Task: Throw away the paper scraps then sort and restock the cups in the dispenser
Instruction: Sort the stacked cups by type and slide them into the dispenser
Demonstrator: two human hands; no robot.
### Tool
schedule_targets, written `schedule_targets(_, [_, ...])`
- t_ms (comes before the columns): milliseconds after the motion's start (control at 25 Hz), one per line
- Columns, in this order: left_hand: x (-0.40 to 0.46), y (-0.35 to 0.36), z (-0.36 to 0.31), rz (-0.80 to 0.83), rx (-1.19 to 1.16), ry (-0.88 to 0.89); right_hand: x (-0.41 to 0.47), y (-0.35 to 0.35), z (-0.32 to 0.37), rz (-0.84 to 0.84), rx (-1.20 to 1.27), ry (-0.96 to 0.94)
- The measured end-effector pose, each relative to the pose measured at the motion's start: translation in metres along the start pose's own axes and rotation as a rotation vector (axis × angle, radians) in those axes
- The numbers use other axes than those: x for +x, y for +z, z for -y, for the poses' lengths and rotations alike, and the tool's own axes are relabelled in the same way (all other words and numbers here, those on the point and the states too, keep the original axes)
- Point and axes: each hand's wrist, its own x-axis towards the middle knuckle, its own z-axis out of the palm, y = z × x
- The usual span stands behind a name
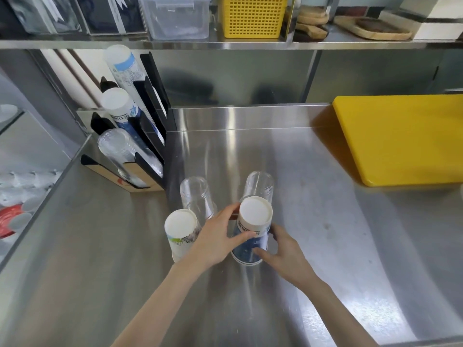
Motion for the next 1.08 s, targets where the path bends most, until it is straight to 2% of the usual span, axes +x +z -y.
schedule_targets(80, [0.002, -0.001, 0.000, 0.032, 0.005, -0.004, 0.000, -0.005, -0.001, 0.040, -0.006, 0.005])
schedule_targets(200, [0.012, -0.018, -0.001, 0.221, 0.054, -0.022, 0.004, -0.024, 0.001, 0.081, 0.058, -0.004])
schedule_targets(320, [0.032, -0.045, -0.007, 0.343, 0.176, -0.048, 0.016, -0.049, 0.007, -0.004, 0.127, -0.024])
schedule_targets(480, [0.068, -0.055, -0.017, 0.281, 0.335, -0.059, 0.047, -0.064, 0.012, -0.129, 0.109, 0.002])
schedule_targets(640, [0.099, -0.037, -0.015, 0.339, 0.410, -0.102, 0.076, -0.062, 0.012, -0.067, 0.084, 0.044])
schedule_targets(840, [0.122, -0.016, -0.009, 0.362, 0.382, -0.109, 0.098, -0.050, 0.007, -0.013, 0.044, 0.049])
schedule_targets(1080, [0.124, -0.025, -0.001, 0.213, 0.334, -0.041, 0.098, -0.050, 0.019, -0.035, 0.043, -0.011])
